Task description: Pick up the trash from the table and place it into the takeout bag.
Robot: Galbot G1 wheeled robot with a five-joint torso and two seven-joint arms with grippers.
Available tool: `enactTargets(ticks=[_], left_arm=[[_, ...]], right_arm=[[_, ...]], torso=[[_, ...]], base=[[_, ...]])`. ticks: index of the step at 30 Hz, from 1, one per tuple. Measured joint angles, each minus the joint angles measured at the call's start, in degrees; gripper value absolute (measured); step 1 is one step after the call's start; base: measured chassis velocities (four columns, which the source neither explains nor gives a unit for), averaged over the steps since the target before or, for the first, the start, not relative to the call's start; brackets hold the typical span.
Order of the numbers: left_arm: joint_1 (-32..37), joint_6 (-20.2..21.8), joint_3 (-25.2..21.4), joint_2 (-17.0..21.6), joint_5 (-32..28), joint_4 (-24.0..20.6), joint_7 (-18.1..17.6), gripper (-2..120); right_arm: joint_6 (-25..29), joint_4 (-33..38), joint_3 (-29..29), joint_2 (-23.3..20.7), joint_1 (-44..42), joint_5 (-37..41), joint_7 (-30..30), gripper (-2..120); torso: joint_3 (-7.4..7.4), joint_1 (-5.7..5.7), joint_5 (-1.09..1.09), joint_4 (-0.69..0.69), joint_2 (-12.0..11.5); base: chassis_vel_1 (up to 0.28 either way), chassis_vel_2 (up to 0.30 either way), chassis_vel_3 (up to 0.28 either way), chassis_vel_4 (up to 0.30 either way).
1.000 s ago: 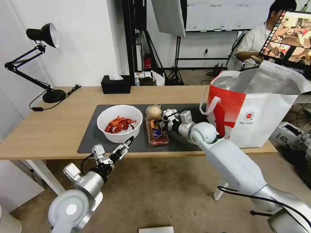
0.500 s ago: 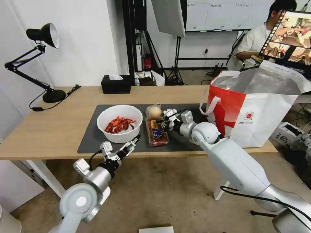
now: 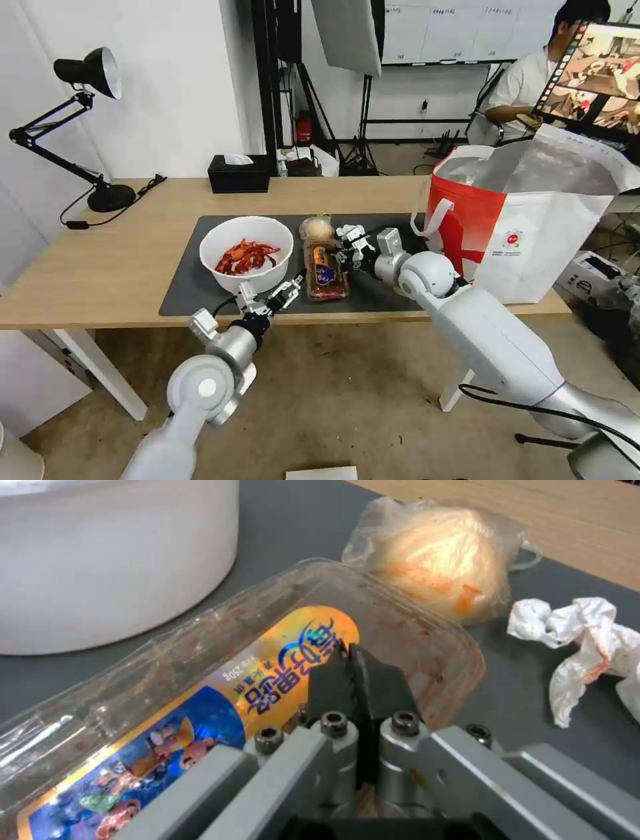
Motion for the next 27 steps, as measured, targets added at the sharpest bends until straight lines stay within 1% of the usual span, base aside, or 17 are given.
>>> enactTargets(ticks=[6,15,21,27], left_arm=[[-1.78,0.11,1.86,-0.29,0.31,0.65,-2.71,100],[-3.44,0.47,4.02,-1.0,0.26,1.69,-4.53,100],[-5.48,0.54,5.52,-2.1,0.37,3.76,-6.86,100],[-7.17,0.42,6.41,-2.6,0.62,5.53,-8.15,100]], right_arm=[[-0.26,0.57,0.12,0.0,-0.42,-0.02,0.17,0],[-0.67,1.17,0.14,-0.26,-0.45,-0.01,0.33,0],[-0.86,1.55,0.67,-0.58,-0.73,0.04,0.37,0],[-0.88,1.65,1.2,-0.6,-1.38,0.04,0.38,0]], torso=[[0.0,0.0,0.0,0.0,0.0],[0.0,0.0,0.0,0.0,0.0],[0.0,0.0,-0.01,0.0,0.0],[0.0,0.0,0.0,0.0,0.0]], base=[[0.0,0.0,0.0,0.0],[0.0,0.0,0.0,0.0],[0.0,0.0,0.0,0.0],[0.0,0.0,0.0,0.0]])
